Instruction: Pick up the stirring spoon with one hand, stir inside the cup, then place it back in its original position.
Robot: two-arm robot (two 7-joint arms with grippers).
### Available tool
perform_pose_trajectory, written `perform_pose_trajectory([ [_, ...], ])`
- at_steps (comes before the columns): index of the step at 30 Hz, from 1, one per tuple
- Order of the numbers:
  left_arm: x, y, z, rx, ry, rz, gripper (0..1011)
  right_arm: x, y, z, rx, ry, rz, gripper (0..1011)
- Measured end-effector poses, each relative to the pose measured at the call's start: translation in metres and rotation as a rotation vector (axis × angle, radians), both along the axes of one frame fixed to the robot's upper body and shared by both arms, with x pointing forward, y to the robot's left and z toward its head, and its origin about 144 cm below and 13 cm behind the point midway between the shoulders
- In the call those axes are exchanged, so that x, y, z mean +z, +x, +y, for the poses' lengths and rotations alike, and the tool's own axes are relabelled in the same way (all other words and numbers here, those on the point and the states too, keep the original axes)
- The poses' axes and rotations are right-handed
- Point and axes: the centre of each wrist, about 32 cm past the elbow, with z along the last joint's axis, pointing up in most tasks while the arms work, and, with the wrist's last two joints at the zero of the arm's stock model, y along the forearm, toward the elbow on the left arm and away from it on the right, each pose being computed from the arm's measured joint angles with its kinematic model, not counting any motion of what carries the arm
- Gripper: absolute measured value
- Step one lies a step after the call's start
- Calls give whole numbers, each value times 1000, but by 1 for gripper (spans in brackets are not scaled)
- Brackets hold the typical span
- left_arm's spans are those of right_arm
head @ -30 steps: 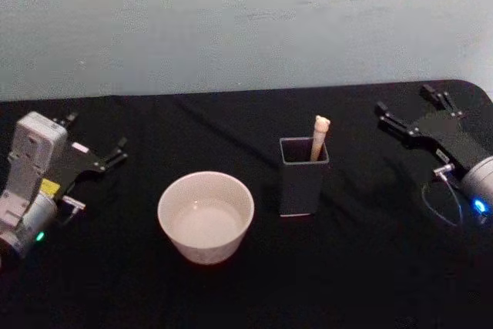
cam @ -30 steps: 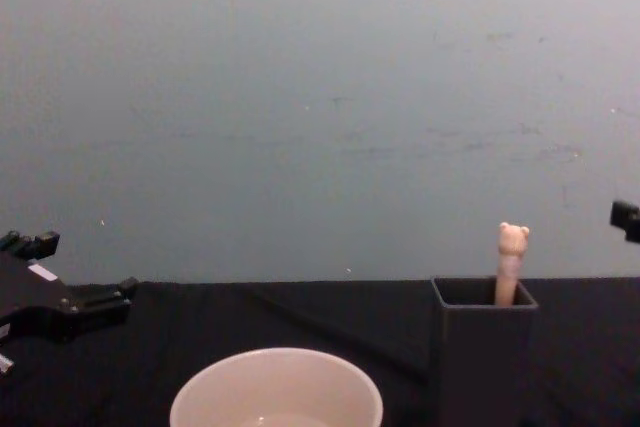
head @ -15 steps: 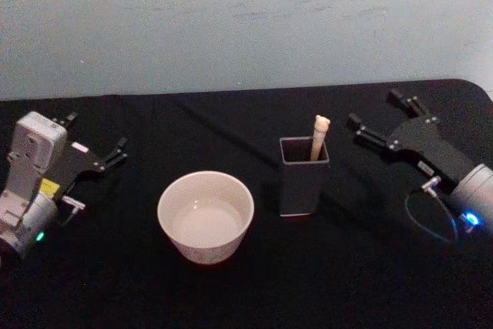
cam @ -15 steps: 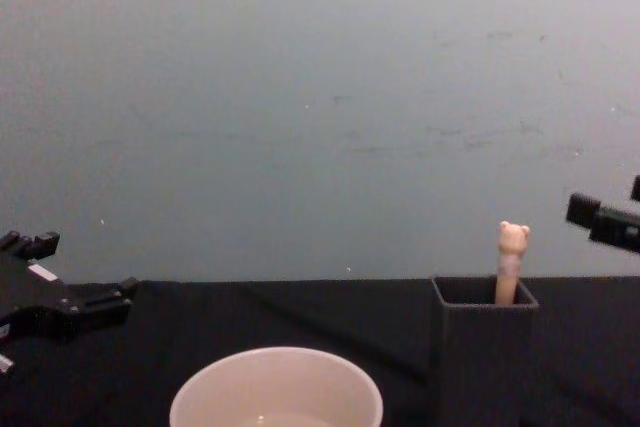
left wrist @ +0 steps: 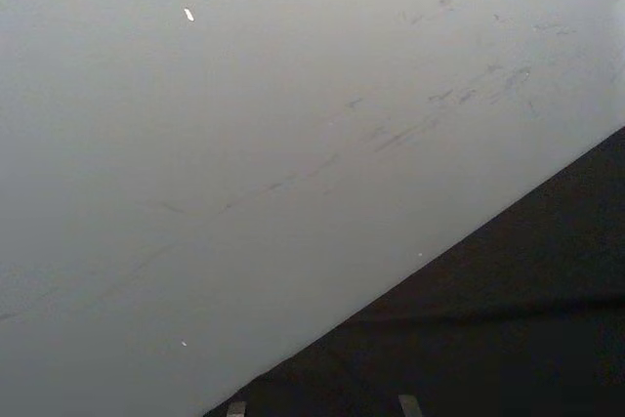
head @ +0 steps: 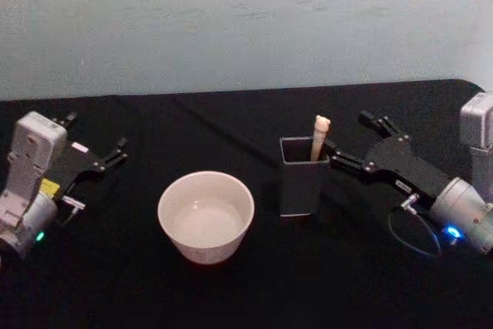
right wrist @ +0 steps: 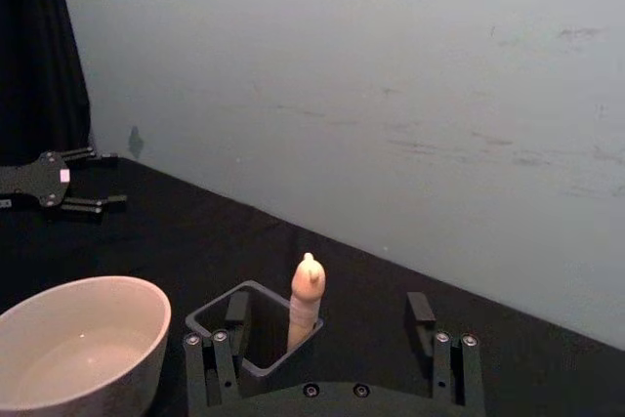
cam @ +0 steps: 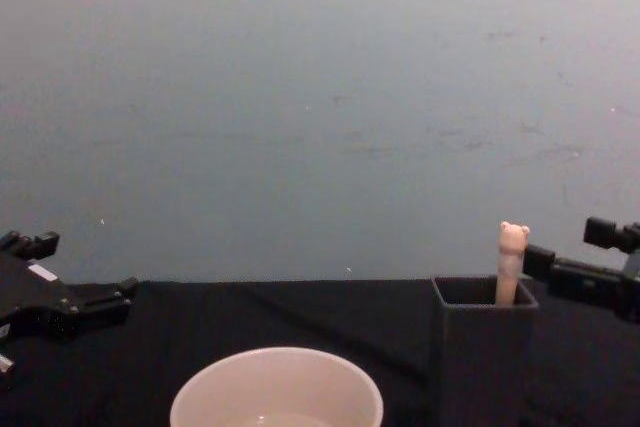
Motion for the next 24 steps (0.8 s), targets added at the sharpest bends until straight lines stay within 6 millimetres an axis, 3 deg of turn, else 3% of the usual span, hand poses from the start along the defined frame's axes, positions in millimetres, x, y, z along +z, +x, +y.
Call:
perform_pose_trajectory([
  [24, 0, 0, 0, 0, 0, 0, 1001, -4, 25, 18, 13, -11, 30, 1002],
])
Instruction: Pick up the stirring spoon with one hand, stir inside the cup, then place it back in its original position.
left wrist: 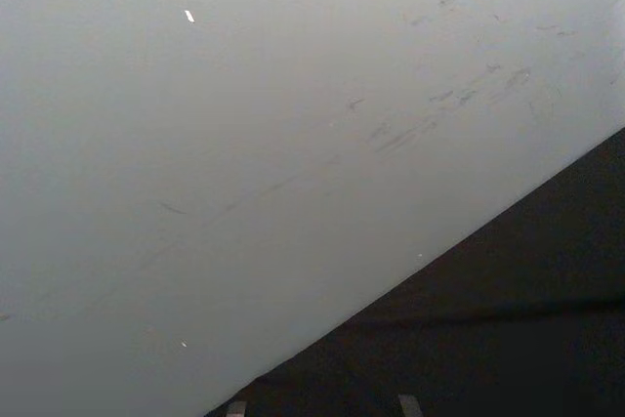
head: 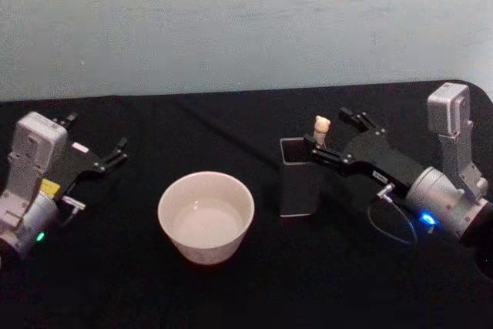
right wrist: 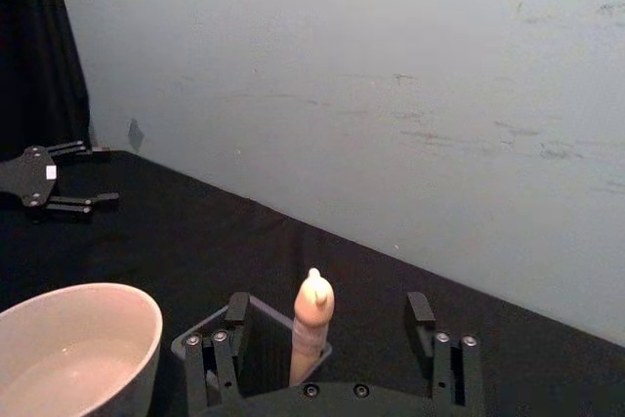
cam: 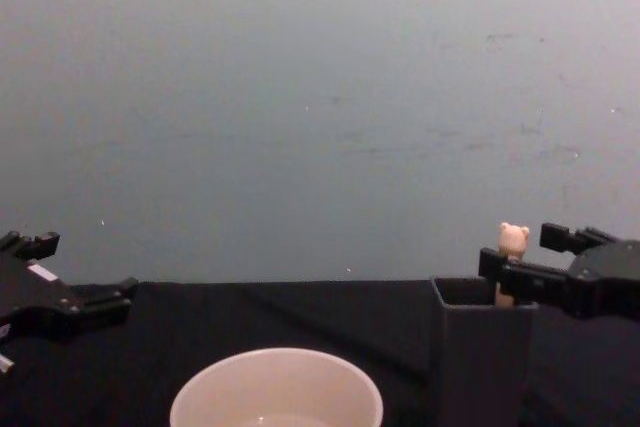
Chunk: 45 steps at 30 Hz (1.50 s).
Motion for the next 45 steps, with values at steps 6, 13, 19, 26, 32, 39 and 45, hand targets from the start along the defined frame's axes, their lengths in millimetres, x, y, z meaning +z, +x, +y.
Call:
perform_pose_trajectory([
  [6, 0, 0, 0, 0, 0, 0, 1001, 0, 3, 3, 1, 4, 3, 1002],
  [13, 0, 0, 0, 0, 0, 0, 1002, 0, 6, 4, 0, 4, 12, 1002],
  [19, 0, 0, 0, 0, 0, 0, 1002, 0, 7, 5, -2, 2, 21, 1002],
  [26, 0, 0, 0, 0, 0, 0, 1001, 0, 7, 5, -3, 2, 23, 1002],
  [32, 0, 0, 0, 0, 0, 0, 1001, 0, 7, 5, -3, 2, 21, 1002],
  [39, 0, 0, 0, 0, 0, 0, 1001, 0, 7, 4, -3, 3, 20, 928],
  [45, 0, 0, 0, 0, 0, 0, 1001, 0, 7, 4, -3, 3, 20, 765],
])
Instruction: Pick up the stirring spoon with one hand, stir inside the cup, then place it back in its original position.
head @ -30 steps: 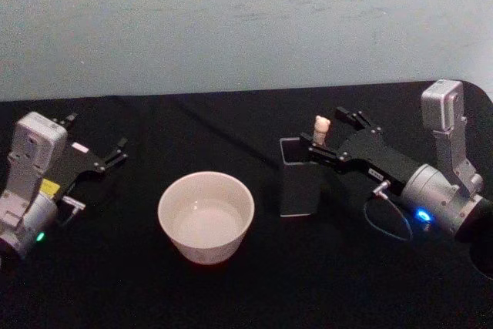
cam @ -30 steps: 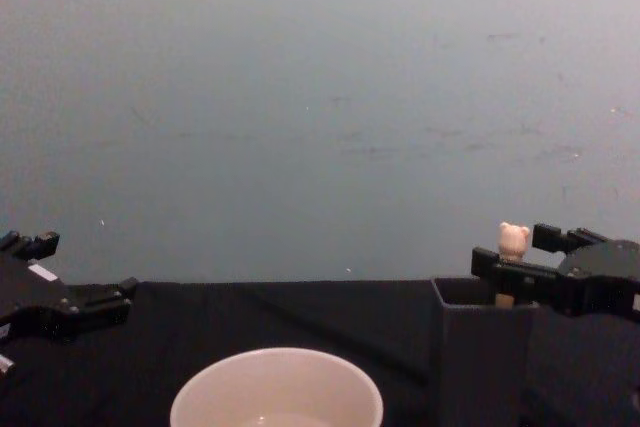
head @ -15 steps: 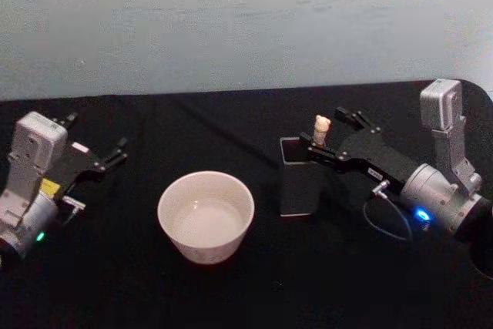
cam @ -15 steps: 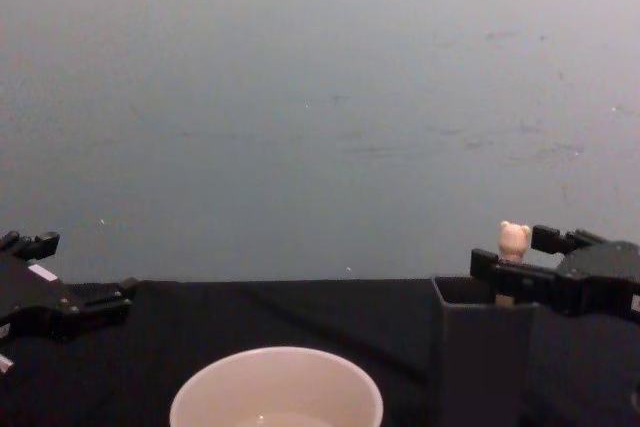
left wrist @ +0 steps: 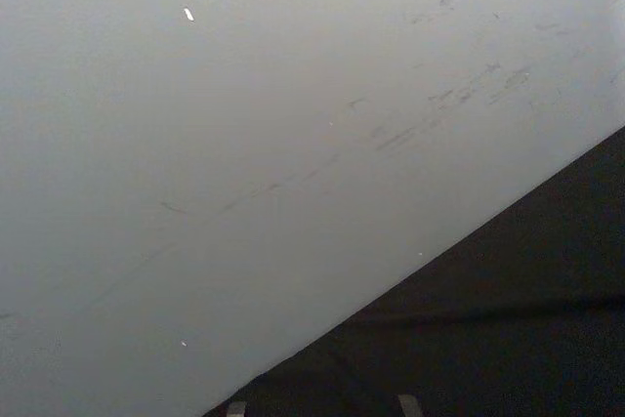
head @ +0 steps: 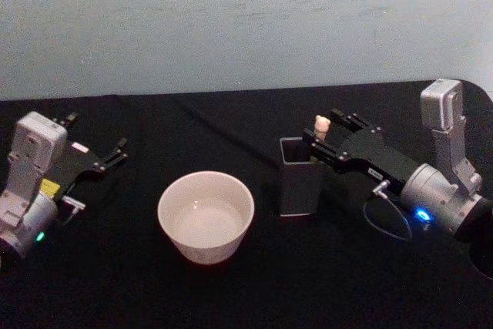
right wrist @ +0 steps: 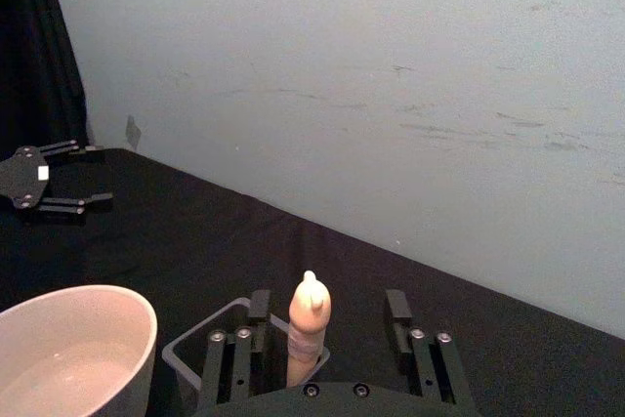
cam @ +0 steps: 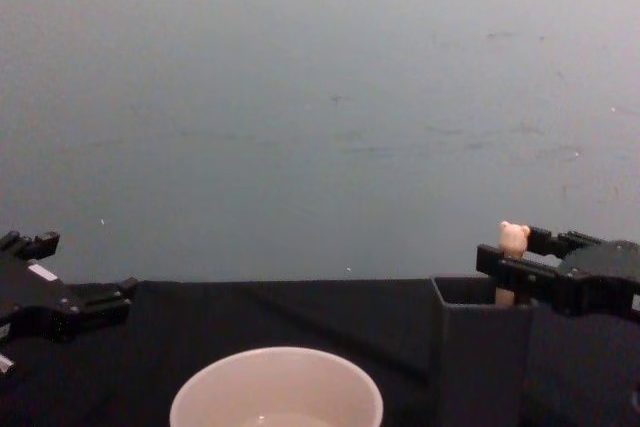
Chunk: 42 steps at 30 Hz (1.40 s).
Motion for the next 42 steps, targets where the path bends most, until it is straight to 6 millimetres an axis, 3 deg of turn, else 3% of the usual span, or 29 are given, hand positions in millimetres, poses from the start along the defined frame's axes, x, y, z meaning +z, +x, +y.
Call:
perform_pose_trajectory([
  [10, 0, 0, 0, 0, 0, 0, 1001, 0, 0, 0, 0, 0, -1, 476],
  [14, 0, 0, 0, 0, 0, 0, 1001, 0, 0, 0, 0, 0, -1, 308],
  [18, 0, 0, 0, 0, 0, 0, 1001, 0, 0, 0, 0, 1, -1, 217],
  [42, 0, 0, 0, 0, 0, 0, 1001, 5, 0, -1, 31, 13, -1, 215],
])
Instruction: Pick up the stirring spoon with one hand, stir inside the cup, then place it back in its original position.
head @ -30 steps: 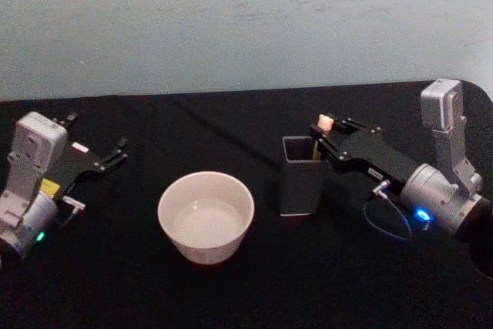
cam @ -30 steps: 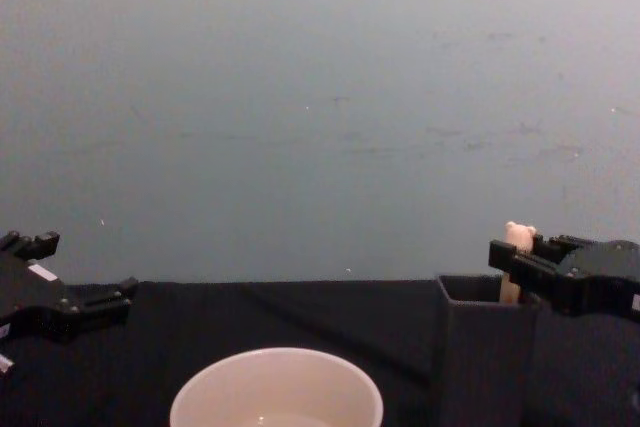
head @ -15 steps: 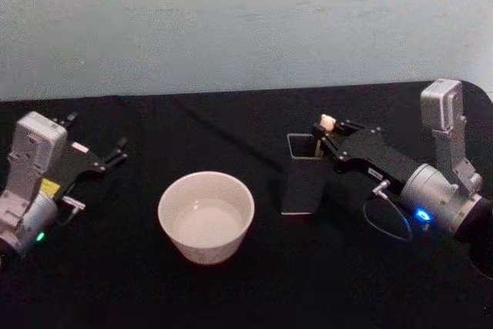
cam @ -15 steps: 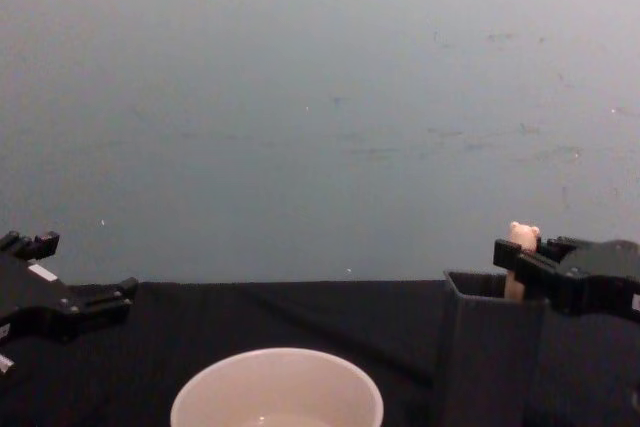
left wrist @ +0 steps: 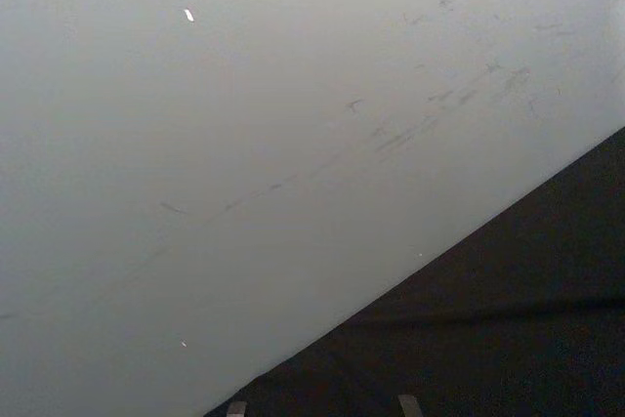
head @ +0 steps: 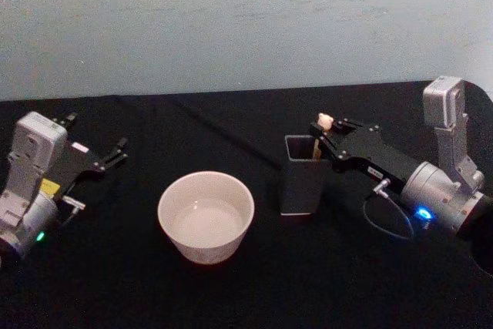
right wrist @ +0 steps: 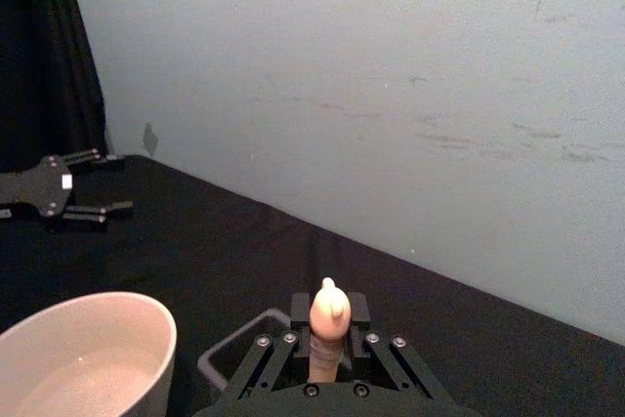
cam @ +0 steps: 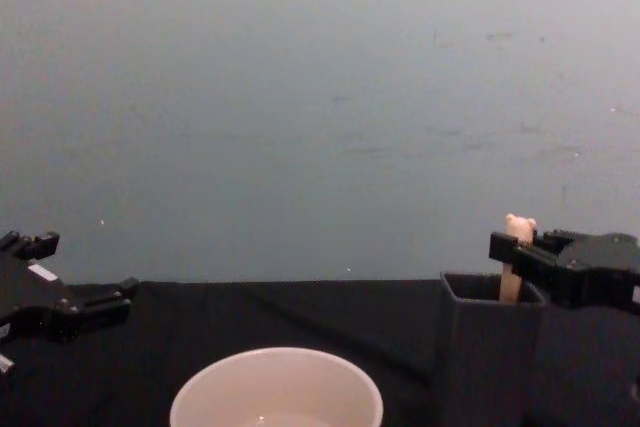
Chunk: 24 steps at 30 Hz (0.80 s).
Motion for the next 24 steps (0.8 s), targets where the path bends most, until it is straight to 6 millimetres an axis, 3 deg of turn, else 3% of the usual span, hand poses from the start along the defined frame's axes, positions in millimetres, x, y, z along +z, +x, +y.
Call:
perform_pose_trajectory([
  [24, 0, 0, 0, 0, 0, 0, 1001, 36, 0, -1, 28, 82, -4, 214],
])
